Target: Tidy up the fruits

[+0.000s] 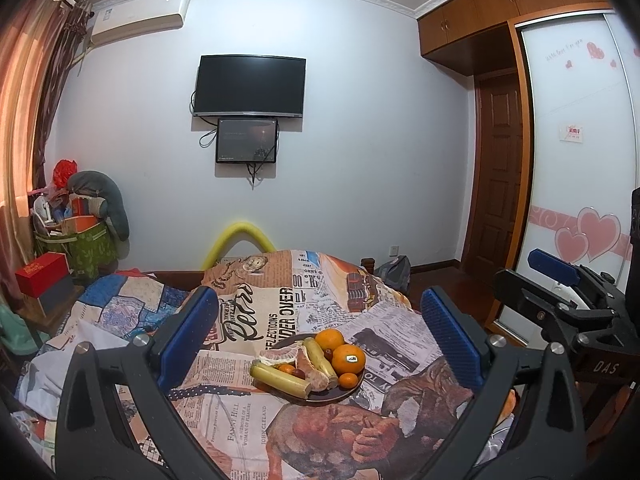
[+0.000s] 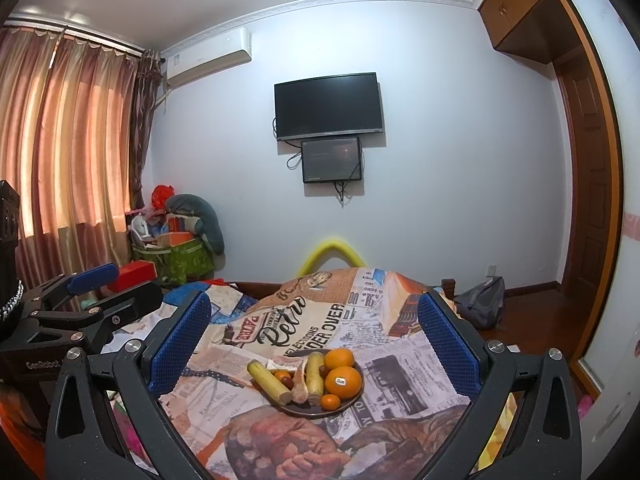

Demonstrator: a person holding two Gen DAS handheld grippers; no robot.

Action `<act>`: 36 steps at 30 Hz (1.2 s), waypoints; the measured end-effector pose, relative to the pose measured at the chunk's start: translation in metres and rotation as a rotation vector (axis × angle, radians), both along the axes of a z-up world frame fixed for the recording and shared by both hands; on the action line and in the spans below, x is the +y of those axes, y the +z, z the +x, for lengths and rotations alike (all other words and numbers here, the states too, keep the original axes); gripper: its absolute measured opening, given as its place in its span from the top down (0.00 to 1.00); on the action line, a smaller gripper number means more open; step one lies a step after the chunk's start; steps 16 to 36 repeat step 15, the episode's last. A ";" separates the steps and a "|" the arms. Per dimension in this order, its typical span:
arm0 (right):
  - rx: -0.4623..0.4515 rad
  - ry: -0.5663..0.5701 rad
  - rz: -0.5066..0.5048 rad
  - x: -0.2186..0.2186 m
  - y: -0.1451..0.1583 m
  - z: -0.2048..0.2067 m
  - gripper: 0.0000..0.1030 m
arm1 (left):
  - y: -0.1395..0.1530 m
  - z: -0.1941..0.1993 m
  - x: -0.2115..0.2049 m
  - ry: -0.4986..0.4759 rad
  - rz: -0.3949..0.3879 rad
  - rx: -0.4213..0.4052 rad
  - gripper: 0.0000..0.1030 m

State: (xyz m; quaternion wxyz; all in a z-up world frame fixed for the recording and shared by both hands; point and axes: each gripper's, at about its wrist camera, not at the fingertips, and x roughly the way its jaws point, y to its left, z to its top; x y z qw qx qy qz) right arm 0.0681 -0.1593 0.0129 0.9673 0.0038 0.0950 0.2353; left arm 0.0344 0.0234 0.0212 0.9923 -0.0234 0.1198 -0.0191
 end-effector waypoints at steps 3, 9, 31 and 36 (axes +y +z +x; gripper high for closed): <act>-0.003 0.001 -0.002 0.000 0.000 -0.001 0.00 | 0.000 0.000 -0.001 0.004 0.003 -0.004 0.00; -0.003 0.001 -0.002 0.001 0.000 0.000 0.00 | 0.001 -0.001 -0.002 0.014 0.013 -0.014 0.00; 0.001 0.000 -0.001 0.001 0.000 0.000 0.00 | 0.000 0.000 -0.003 0.014 0.017 -0.019 0.00; 0.001 0.000 -0.001 0.001 0.000 0.000 0.00 | 0.000 0.000 -0.003 0.014 0.017 -0.019 0.00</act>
